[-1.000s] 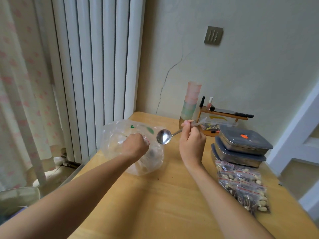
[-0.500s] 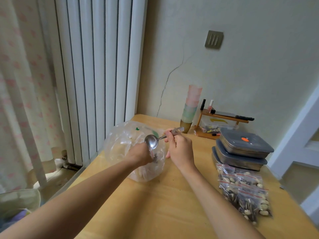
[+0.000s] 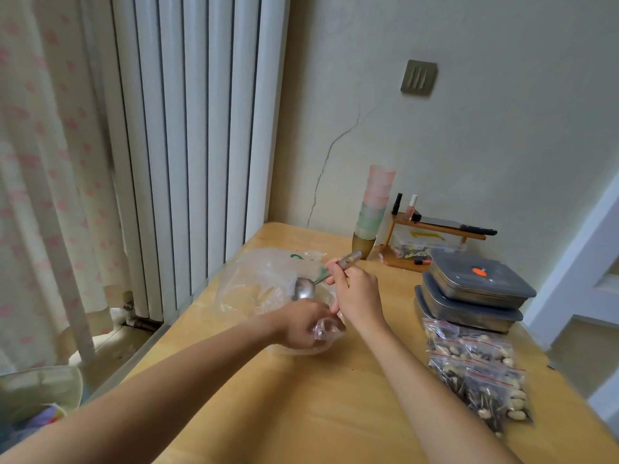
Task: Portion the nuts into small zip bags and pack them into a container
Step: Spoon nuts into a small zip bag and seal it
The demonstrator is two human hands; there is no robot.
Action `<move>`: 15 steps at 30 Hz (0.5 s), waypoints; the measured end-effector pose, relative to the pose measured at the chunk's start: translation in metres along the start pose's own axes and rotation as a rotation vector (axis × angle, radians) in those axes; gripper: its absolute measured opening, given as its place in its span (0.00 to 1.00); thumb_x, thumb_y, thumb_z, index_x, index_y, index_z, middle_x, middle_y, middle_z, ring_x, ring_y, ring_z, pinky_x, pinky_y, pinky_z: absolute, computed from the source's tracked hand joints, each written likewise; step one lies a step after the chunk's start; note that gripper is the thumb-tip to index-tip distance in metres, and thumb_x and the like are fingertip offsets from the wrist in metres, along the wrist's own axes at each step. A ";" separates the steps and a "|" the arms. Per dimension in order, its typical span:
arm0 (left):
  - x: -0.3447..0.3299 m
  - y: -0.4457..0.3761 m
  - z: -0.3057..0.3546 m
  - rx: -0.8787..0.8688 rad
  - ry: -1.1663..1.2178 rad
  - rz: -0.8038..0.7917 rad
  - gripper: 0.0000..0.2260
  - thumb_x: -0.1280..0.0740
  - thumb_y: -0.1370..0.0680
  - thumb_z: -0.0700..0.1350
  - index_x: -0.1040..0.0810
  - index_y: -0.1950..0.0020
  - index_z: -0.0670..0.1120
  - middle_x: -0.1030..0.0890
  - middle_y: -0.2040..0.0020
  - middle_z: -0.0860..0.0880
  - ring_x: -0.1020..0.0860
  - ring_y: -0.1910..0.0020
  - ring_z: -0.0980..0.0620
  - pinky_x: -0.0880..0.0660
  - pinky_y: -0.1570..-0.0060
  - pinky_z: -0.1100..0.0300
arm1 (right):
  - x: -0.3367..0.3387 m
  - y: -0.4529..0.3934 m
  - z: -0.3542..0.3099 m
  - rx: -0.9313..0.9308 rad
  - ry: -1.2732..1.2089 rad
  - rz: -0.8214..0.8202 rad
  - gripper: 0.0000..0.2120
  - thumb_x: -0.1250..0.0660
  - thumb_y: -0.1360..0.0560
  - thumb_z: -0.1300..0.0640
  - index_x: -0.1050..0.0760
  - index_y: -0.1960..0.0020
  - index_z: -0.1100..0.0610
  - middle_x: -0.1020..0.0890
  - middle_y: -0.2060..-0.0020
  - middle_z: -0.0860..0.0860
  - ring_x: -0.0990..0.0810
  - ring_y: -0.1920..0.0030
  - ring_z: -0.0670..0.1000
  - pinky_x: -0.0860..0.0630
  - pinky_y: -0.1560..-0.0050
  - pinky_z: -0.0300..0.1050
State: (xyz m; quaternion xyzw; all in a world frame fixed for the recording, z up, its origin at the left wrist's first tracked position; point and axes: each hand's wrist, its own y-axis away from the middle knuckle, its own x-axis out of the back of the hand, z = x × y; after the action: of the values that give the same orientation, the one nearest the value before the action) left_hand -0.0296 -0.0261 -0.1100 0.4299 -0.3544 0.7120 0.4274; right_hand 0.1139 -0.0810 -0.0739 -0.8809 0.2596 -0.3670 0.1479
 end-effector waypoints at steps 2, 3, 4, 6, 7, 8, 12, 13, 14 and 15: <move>-0.007 -0.002 0.000 0.106 0.120 -0.087 0.20 0.40 0.28 0.50 0.18 0.40 0.51 0.16 0.44 0.49 0.21 0.48 0.52 0.26 0.47 0.62 | 0.001 0.001 0.001 0.002 -0.013 0.004 0.17 0.41 0.14 0.49 0.18 0.50 0.57 0.15 0.66 0.51 0.20 0.78 0.48 0.24 0.60 0.39; -0.008 -0.002 0.000 0.168 0.196 -0.108 0.21 0.41 0.30 0.52 0.17 0.42 0.50 0.16 0.45 0.48 0.20 0.47 0.50 0.24 0.47 0.59 | 0.002 0.002 0.002 0.001 -0.009 0.015 0.18 0.41 0.14 0.49 0.18 0.51 0.58 0.16 0.64 0.49 0.20 0.78 0.49 0.23 0.60 0.41; -0.008 -0.002 0.001 0.222 0.279 -0.119 0.22 0.42 0.31 0.52 0.17 0.43 0.49 0.16 0.46 0.47 0.19 0.47 0.48 0.22 0.49 0.57 | 0.003 0.002 0.002 0.007 0.004 0.037 0.19 0.42 0.14 0.49 0.18 0.52 0.58 0.17 0.64 0.48 0.20 0.77 0.50 0.22 0.61 0.42; -0.006 -0.001 0.000 0.252 0.470 -0.062 0.17 0.40 0.25 0.48 0.16 0.43 0.46 0.15 0.48 0.49 0.17 0.50 0.51 0.20 0.54 0.59 | 0.004 0.004 0.003 0.050 0.048 0.127 0.19 0.42 0.14 0.49 0.19 0.53 0.57 0.18 0.66 0.49 0.19 0.73 0.52 0.22 0.62 0.47; -0.004 -0.001 0.000 0.255 0.558 0.002 0.14 0.40 0.21 0.44 0.16 0.43 0.45 0.14 0.49 0.51 0.16 0.53 0.53 0.21 0.56 0.62 | 0.005 0.005 0.004 0.078 0.068 0.179 0.18 0.42 0.14 0.49 0.19 0.53 0.57 0.18 0.65 0.49 0.19 0.70 0.52 0.23 0.63 0.48; -0.001 0.001 0.000 0.260 0.616 0.066 0.14 0.40 0.20 0.41 0.15 0.45 0.44 0.14 0.50 0.52 0.16 0.54 0.53 0.21 0.56 0.63 | 0.007 0.006 0.004 0.102 0.089 0.229 0.17 0.42 0.14 0.51 0.19 0.53 0.57 0.18 0.64 0.50 0.19 0.66 0.53 0.25 0.64 0.47; -0.001 0.004 -0.015 0.311 0.542 0.112 0.06 0.34 0.24 0.42 0.16 0.55 0.44 0.14 0.57 0.49 0.16 0.56 0.49 0.20 0.51 0.56 | 0.016 0.009 0.000 0.115 0.234 0.360 0.18 0.41 0.14 0.53 0.19 0.55 0.60 0.17 0.63 0.56 0.19 0.61 0.58 0.30 0.63 0.45; -0.002 0.005 -0.017 0.324 0.489 0.103 0.05 0.32 0.24 0.44 0.19 0.59 0.45 0.16 0.60 0.50 0.18 0.60 0.51 0.22 0.54 0.57 | 0.017 0.010 -0.001 0.116 0.268 0.367 0.18 0.41 0.14 0.53 0.19 0.55 0.60 0.17 0.63 0.57 0.19 0.62 0.59 0.31 0.64 0.45; -0.005 0.005 -0.019 0.346 0.450 0.115 0.07 0.31 0.25 0.46 0.22 0.63 0.48 0.19 0.64 0.52 0.21 0.64 0.54 0.24 0.58 0.60 | 0.019 0.011 -0.002 0.117 0.289 0.362 0.18 0.41 0.14 0.53 0.19 0.55 0.61 0.17 0.63 0.57 0.19 0.63 0.59 0.31 0.64 0.45; -0.008 0.004 -0.021 0.358 0.425 0.152 0.09 0.30 0.25 0.46 0.24 0.65 0.50 0.21 0.66 0.53 0.24 0.66 0.56 0.27 0.61 0.62 | 0.019 0.011 -0.002 0.114 0.299 0.349 0.18 0.41 0.14 0.53 0.19 0.55 0.61 0.17 0.63 0.57 0.19 0.63 0.59 0.31 0.65 0.44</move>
State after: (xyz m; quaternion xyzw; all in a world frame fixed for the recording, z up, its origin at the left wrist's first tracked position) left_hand -0.0379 -0.0114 -0.1260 0.3118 -0.1568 0.8675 0.3546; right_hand 0.1197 -0.1012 -0.0662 -0.7488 0.4059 -0.4764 0.2183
